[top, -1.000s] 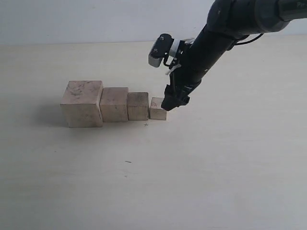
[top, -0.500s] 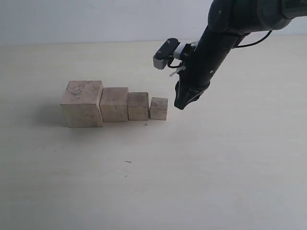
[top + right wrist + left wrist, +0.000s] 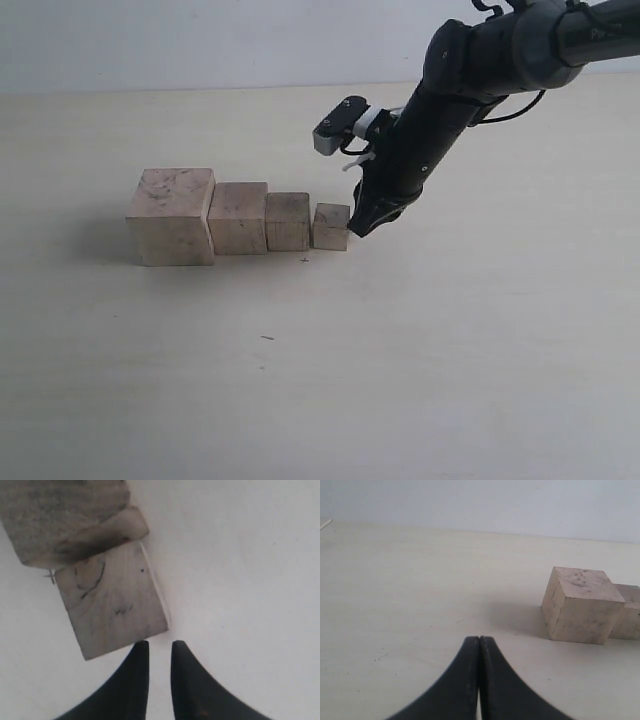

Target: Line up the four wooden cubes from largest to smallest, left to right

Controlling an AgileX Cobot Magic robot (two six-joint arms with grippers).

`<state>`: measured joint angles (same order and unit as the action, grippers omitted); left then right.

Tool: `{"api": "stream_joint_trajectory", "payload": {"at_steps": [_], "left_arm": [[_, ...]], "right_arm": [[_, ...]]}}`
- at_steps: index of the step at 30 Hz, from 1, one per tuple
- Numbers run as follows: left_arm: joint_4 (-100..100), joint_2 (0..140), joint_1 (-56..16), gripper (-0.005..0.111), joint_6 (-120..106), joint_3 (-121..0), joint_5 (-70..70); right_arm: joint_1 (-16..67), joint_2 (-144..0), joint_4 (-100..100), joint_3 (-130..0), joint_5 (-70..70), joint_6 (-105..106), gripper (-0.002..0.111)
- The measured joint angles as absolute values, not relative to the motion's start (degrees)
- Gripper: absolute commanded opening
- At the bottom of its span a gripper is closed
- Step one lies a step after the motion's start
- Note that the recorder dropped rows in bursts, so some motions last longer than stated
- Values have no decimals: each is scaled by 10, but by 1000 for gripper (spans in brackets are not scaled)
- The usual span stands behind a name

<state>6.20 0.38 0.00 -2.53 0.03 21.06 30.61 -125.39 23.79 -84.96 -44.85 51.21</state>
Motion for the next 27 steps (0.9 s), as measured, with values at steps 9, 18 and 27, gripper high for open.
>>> {"api": "stream_joint_trajectory", "payload": {"at_steps": [9, 18, 27], "left_arm": [[62, 4, 0, 0, -25, 0, 211], [62, 4, 0, 0, -25, 0, 211], [62, 4, 0, 0, -25, 0, 211]], "right_arm": [[306, -1261, 269, -850, -438, 512, 16], [306, -1261, 276, -850, -424, 512, 16], [306, -1207, 149, -850, -477, 444, 16]]}}
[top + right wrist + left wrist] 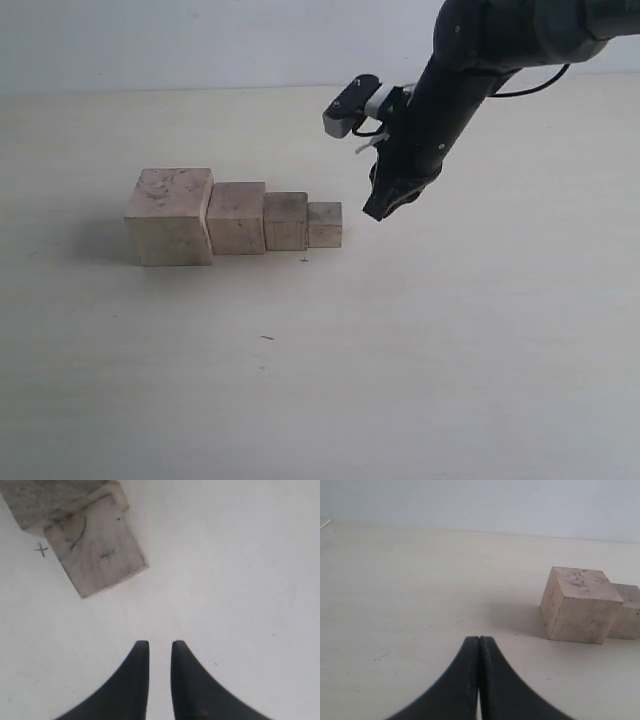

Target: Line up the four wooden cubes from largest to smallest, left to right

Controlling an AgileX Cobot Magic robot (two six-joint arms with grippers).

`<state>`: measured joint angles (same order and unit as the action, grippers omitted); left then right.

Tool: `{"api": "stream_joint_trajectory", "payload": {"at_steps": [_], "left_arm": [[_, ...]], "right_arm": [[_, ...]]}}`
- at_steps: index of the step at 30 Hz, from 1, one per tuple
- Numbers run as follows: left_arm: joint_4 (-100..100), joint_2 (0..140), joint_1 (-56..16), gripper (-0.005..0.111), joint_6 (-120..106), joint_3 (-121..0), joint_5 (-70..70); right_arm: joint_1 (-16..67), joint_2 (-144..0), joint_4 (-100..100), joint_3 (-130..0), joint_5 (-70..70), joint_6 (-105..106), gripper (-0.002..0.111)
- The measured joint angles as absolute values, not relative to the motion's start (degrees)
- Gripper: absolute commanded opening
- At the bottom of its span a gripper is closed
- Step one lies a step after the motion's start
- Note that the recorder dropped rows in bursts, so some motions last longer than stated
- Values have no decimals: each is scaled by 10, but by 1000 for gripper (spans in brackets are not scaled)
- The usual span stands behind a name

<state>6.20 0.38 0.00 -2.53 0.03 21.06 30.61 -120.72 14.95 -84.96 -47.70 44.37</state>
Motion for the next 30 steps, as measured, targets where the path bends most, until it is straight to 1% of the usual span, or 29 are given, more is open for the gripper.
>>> {"api": "stream_joint_trajectory", "payload": {"at_steps": [2, 4, 5, 10, 16, 22, 25, 30], "left_arm": [[62, 4, 0, 0, -25, 0, 211], [62, 4, 0, 0, -25, 0, 211], [62, 4, 0, 0, -25, 0, 211], [62, 4, 0, 0, -25, 0, 211], [62, 4, 0, 0, -25, 0, 211], [62, 4, 0, 0, -25, 0, 211], [62, 4, 0, 0, -25, 0, 211], [62, 4, 0, 0, -25, 0, 211]], "right_arm": [[306, -1190, 132, -850, -478, 409, 12], [306, -1173, 123, -850, -480, 372, 2], [306, -1164, 121, -850, -480, 353, 0], [306, -1112, 150, -807, -431, 282, 0], [306, -1023, 254, -662, -325, 263, 0], [306, -892, 336, -554, -295, 262, 0], [306, -829, 361, -529, -296, 259, 0], [306, -749, 372, -525, -298, 256, 0]]}}
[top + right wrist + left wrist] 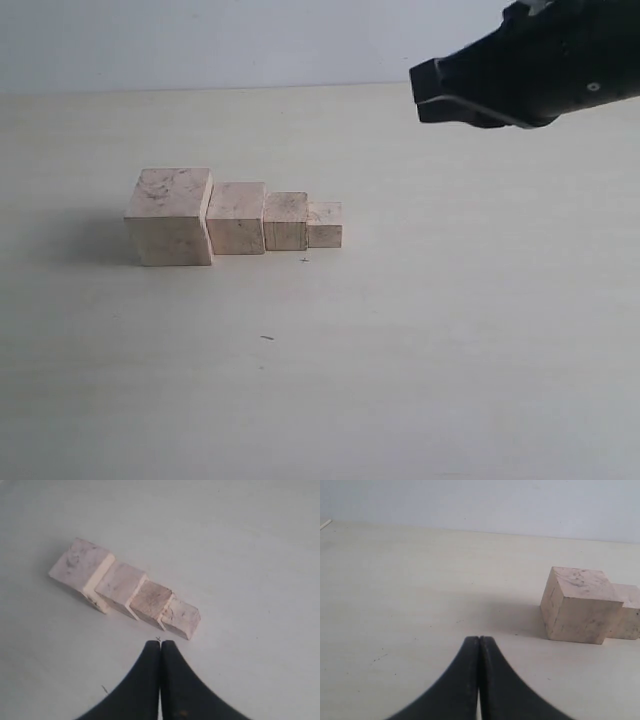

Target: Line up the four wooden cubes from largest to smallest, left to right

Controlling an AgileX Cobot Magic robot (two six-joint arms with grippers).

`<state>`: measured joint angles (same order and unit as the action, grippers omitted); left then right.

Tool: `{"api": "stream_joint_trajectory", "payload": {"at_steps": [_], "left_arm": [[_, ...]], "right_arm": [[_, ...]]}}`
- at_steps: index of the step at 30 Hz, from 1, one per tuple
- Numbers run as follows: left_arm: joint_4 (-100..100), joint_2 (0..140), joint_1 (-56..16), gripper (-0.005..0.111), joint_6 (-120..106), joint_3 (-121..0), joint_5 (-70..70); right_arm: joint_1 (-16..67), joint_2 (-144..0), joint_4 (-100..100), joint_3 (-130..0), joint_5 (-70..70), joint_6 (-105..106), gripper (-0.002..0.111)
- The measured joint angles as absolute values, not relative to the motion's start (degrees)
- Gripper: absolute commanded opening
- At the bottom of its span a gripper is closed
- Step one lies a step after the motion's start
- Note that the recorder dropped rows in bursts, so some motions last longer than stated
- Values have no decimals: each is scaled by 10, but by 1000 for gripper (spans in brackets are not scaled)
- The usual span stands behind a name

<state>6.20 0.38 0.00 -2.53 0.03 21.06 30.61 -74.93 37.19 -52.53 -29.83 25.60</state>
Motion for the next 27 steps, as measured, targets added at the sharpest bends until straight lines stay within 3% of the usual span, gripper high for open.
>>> {"api": "stream_joint_trajectory", "payload": {"at_steps": [18, 27], "left_arm": [[62, 4, 0, 0, -25, 0, 211], [62, 4, 0, 0, -25, 0, 211]], "right_arm": [[301, -614, 267, -524, -266, 233, 0], [156, -431, 210, -424, -253, 169, 0]]}}
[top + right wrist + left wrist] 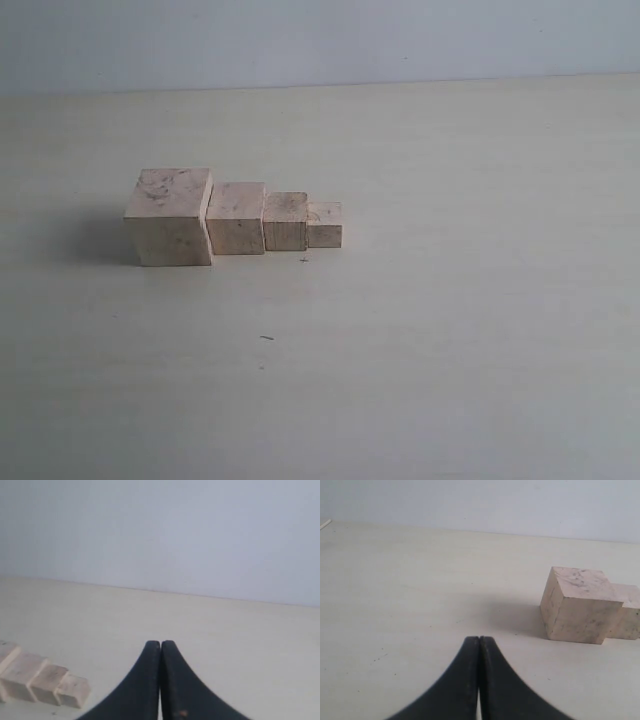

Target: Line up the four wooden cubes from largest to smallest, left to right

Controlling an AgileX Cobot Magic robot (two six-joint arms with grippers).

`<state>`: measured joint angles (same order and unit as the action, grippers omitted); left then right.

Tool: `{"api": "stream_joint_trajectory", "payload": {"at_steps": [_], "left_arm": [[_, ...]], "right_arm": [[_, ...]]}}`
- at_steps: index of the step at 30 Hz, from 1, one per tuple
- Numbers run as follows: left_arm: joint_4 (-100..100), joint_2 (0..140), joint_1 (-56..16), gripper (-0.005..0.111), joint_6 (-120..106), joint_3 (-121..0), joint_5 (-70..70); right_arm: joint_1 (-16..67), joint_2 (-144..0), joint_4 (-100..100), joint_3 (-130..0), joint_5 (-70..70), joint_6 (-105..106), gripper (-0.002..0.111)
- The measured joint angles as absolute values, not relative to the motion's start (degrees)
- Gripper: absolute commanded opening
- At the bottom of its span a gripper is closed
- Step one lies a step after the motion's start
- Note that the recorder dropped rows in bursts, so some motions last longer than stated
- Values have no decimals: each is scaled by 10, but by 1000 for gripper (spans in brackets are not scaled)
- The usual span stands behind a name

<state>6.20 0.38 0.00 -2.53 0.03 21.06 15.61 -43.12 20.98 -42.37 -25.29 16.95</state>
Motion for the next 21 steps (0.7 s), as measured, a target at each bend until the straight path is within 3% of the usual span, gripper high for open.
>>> {"api": "stream_joint_trajectory", "payload": {"at_steps": [9, 15, 21], "left_arm": [[62, 4, 0, 0, -25, 0, 211], [62, 4, 0, 0, -25, 0, 211], [62, 4, 0, 0, -25, 0, 211]], "right_arm": [[9, -154, 208, -177, -195, 167, 0], [3, -37, 208, -88, -191, 167, 0], [3, -10, 208, -34, -189, 167, 0]]}}
